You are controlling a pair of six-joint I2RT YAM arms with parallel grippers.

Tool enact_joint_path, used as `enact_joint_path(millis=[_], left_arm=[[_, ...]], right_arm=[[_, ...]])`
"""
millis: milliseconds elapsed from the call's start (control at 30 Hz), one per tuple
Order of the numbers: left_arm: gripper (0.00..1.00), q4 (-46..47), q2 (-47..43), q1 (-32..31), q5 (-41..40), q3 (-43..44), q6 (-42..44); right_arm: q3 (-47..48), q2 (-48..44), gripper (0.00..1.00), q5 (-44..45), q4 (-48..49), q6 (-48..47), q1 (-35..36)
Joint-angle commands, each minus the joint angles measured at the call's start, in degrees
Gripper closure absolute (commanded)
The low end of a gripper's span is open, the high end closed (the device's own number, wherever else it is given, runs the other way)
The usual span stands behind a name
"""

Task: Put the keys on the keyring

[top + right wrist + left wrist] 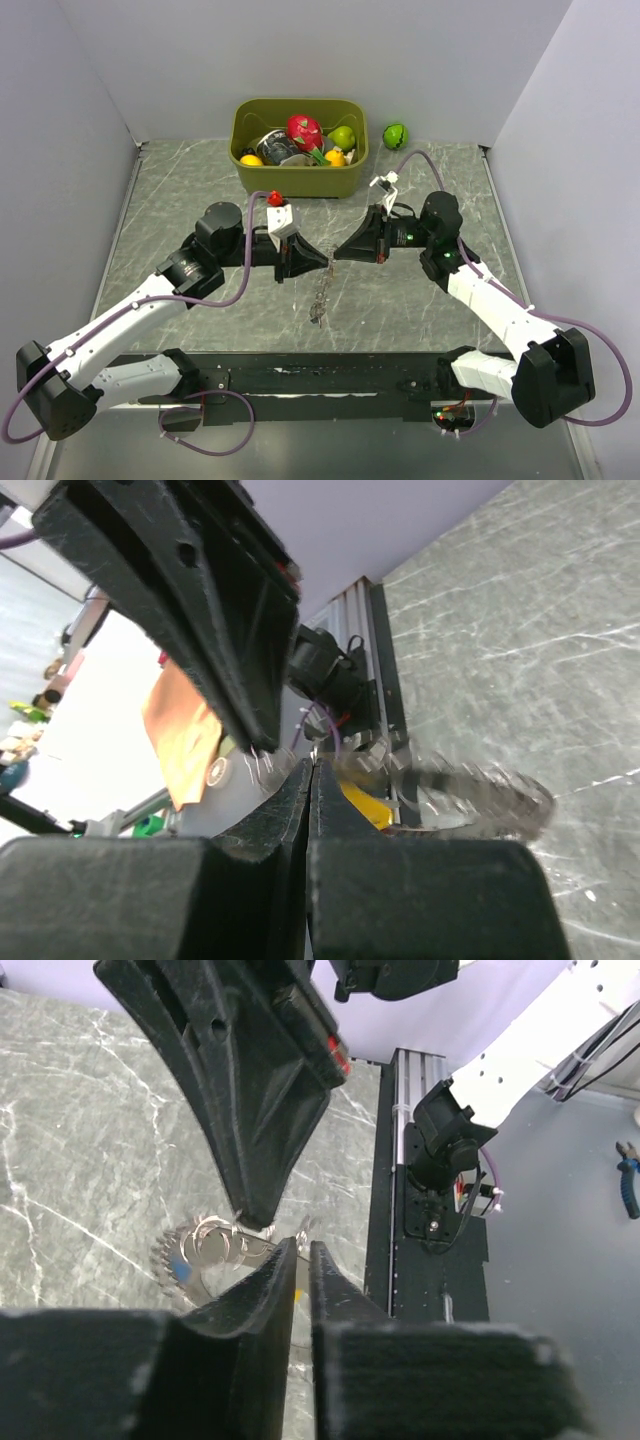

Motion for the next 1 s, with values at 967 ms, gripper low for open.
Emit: enact_joint_path(millis=[967], left_arm=[[0.52,15.7,-1.0,2.3,-3.4,-3.9,-12.7]], right_arm=[[3.6,-6.2,1.00,0.8,-1.8,-17.2,0.2]])
